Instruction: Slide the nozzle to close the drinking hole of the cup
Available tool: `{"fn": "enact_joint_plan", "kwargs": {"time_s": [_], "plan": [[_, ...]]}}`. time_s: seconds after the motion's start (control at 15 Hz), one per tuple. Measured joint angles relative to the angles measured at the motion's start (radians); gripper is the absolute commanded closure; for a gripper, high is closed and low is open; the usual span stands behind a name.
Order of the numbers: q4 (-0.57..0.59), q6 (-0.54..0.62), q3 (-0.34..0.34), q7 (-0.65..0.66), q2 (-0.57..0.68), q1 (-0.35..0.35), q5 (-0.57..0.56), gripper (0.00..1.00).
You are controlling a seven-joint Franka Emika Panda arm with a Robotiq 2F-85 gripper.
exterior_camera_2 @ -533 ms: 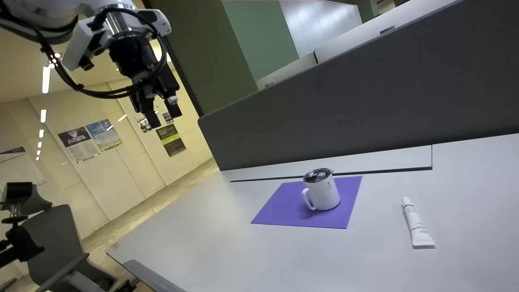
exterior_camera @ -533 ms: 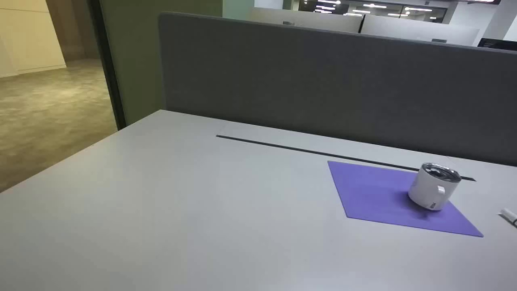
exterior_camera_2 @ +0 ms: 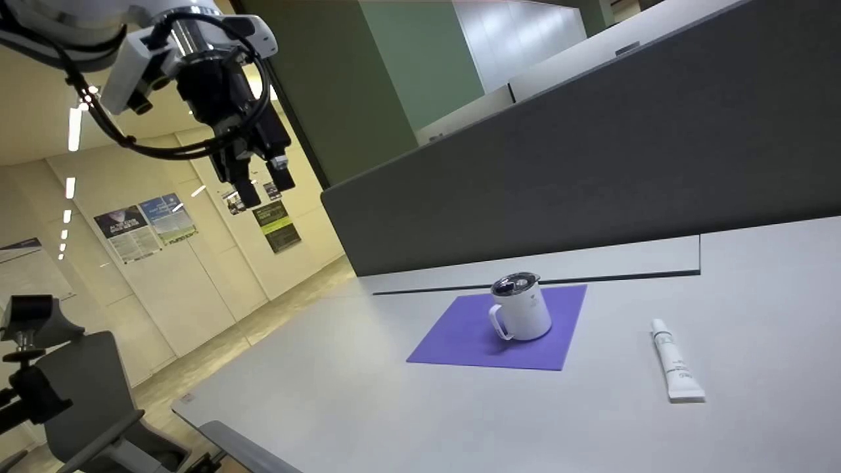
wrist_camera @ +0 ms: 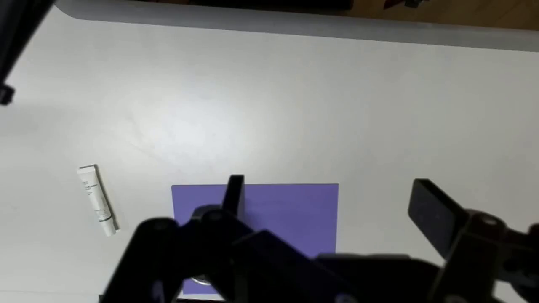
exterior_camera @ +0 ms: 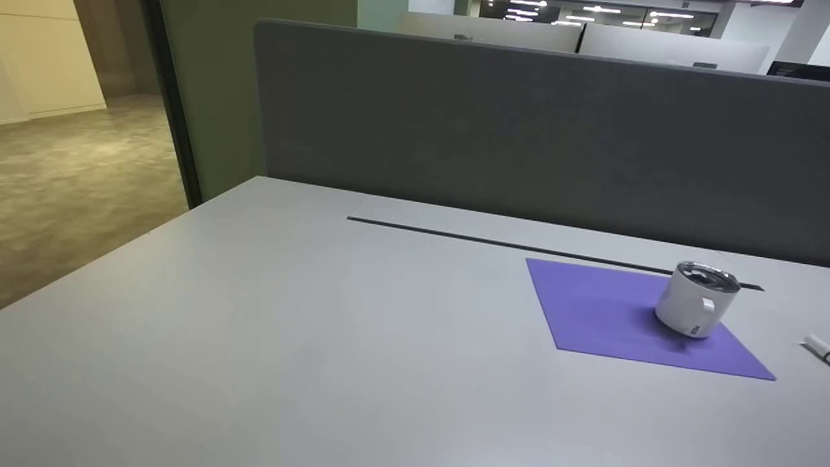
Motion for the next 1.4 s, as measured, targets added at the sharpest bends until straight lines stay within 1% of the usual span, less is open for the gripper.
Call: {"fn": "enact_joint_plan", "kwargs": {"time_s": [0.27, 0.33, 0.47, 0.53, 0.6, 0.8, 1.07, 1.13, 1.27, 1.33, 1.4], "plan": [[0.0, 0.0, 0.0, 0.0, 0.0, 0.0, 0.0, 0.0], [0.0, 0.015, 0.0, 0.0, 0.004, 0.0, -0.003, 0.0], [0.012, 0.102, -0.002, -0.001, 0.051, -0.006, -0.032, 0.0], [0.029, 0.16, -0.006, -0.005, 0.096, -0.011, -0.05, 0.25], [0.05, 0.22, -0.01, -0.01, 0.149, -0.015, -0.067, 0.25], [0.143, 0.388, -0.019, -0.016, 0.342, -0.03, -0.104, 0.49], [0.286, 0.571, -0.032, -0.016, 0.588, -0.048, -0.147, 0.75], [0.323, 0.598, -0.038, -0.016, 0.64, -0.05, -0.153, 0.83], [0.394, 0.615, -0.045, -0.016, 0.726, -0.052, -0.156, 0.96], [0.427, 0.612, -0.048, -0.016, 0.762, -0.052, -0.154, 0.99], [0.456, 0.597, -0.049, -0.016, 0.789, -0.052, -0.154, 1.0]]}}
